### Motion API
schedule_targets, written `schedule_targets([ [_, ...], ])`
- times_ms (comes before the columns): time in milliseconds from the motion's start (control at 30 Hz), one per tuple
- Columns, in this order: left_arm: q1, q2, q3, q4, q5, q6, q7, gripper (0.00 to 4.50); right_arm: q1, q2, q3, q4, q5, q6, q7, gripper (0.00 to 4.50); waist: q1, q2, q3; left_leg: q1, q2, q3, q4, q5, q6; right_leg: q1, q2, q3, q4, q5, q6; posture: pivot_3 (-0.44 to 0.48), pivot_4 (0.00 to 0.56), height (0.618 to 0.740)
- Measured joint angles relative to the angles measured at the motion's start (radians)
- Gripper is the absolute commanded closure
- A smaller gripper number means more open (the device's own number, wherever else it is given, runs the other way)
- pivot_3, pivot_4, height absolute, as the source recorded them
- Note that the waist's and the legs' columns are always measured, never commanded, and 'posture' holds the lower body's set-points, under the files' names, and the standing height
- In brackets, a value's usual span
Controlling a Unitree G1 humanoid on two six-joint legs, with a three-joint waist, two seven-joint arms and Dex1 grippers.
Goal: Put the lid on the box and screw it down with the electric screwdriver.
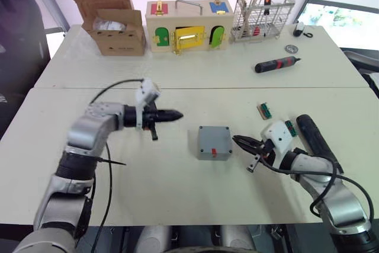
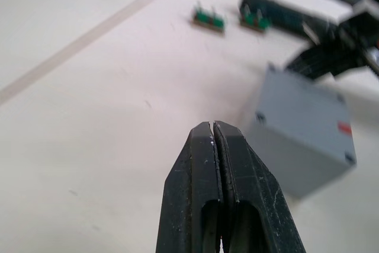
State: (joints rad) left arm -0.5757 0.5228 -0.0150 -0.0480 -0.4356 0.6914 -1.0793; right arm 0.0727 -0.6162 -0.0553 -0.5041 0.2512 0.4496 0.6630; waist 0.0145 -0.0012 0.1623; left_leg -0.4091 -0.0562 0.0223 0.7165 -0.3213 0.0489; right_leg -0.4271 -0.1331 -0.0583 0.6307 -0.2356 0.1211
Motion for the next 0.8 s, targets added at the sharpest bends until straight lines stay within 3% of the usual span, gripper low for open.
schedule_targets([
  [133,0.045,0.037,0.025,-0.183,-0.100,0.046,-0.014,4.50,0.004,0.002,-0.153,-0.026,0.095,0.084,-0.026,4.40,0.001,0.000,0.000,0.001,0.000,0.000,0.000,0.000,0.000,0.001,0.000,0.000,0.000,0.000,0.000,0.000,0.150,0.694],
  [233,0.050,0.013,-0.004,-0.248,-0.143,0.067,-0.008,4.50,-0.011,0.019,-0.248,-0.018,0.173,0.134,-0.052,4.40,0.004,0.000,0.000,0.002,0.000,0.000,0.000,0.001,-0.001,0.003,0.000,0.000,0.000,0.000,0.000,0.000,0.150,0.694],
  [400,0.051,-0.059,-0.130,-0.262,-0.123,0.029,0.019,4.50,0.011,0.062,-0.381,-0.022,0.281,0.239,-0.141,4.40,0.004,0.000,0.000,0.002,0.000,0.000,0.000,0.001,-0.001,0.002,0.000,0.000,0.000,0.000,0.000,0.000,0.150,0.694],
  [533,0.045,-0.061,-0.195,-0.221,-0.052,-0.071,0.011,4.50,0.078,0.085,-0.499,-0.130,0.366,0.344,-0.236,4.40,0.001,0.003,-0.001,0.002,0.000,0.000,-0.001,0.001,-0.002,0.001,0.000,0.000,0.000,0.000,0.000,0.000,0.150,0.694],
  [667,0.037,-0.064,-0.246,-0.203,-0.015,-0.126,-0.011,4.50,0.200,0.087,-0.570,-0.203,0.348,0.339,-0.283,2.54,0.005,0.002,-0.001,0.001,0.000,0.000,-0.001,0.001,-0.001,0.002,0.000,0.001,0.000,0.000,0.000,0.000,0.150,0.694],
  [800,0.008,-0.076,-0.252,-0.185,-0.003,-0.161,-0.030,4.50,0.259,0.128,-0.542,-0.201,0.277,0.272,-0.314,0.66,0.001,0.002,-0.001,0.002,0.000,0.000,-0.001,0.001,-0.001,0.002,0.000,0.001,0.000,0.000,-0.001,0.000,0.150,0.694],
])
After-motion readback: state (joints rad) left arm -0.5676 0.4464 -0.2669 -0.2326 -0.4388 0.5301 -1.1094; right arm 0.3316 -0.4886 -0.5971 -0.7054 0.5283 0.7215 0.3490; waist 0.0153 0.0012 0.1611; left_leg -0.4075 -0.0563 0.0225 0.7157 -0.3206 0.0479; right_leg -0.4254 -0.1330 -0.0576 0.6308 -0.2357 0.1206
